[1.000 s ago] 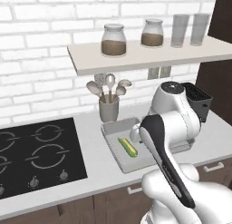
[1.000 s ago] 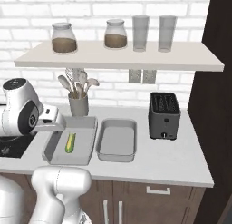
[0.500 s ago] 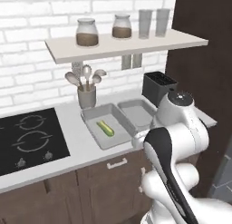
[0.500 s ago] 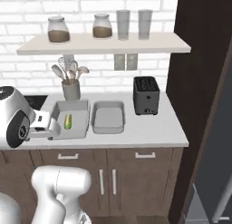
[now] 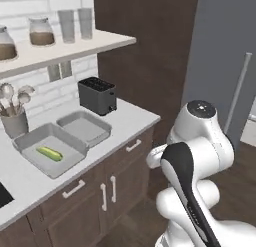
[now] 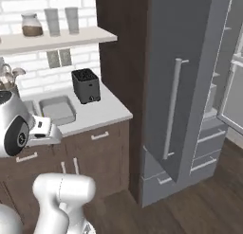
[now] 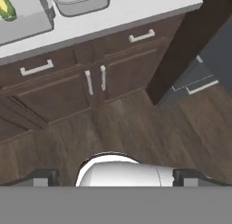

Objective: Place one corn and one chicken drumstick in each tupperware on the nearby counter, to pack two identical lunches.

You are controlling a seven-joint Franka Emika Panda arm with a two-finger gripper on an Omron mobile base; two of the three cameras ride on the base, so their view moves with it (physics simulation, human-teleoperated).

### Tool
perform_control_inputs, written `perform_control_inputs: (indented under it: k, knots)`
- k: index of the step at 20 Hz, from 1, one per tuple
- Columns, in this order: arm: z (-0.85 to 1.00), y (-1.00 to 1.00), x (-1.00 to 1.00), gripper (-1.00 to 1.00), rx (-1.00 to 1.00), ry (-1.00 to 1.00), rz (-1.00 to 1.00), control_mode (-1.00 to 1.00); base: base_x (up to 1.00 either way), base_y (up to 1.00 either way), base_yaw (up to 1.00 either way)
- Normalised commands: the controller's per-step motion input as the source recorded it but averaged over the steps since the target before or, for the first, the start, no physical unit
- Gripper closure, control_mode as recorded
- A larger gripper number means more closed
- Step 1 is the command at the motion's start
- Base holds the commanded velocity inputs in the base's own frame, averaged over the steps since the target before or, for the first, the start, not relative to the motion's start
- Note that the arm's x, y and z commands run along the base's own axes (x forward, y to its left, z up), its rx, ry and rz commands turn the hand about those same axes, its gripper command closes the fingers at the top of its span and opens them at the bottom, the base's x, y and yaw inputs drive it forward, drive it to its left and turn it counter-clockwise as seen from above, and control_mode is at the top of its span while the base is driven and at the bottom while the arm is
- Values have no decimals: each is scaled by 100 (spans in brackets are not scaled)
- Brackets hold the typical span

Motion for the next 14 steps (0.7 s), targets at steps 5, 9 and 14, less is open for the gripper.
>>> perform_control_inputs:
  k: [5, 9, 14]
  knots:
    - [0, 0, 0, -100, 0, 0, 0, 100, 1, -30, -73]
    - [0, 0, 0, -100, 0, 0, 0, 100, 8, -36, -72]
    - [0, 0, 0, -100, 0, 0, 0, 100, 17, -38, -72]
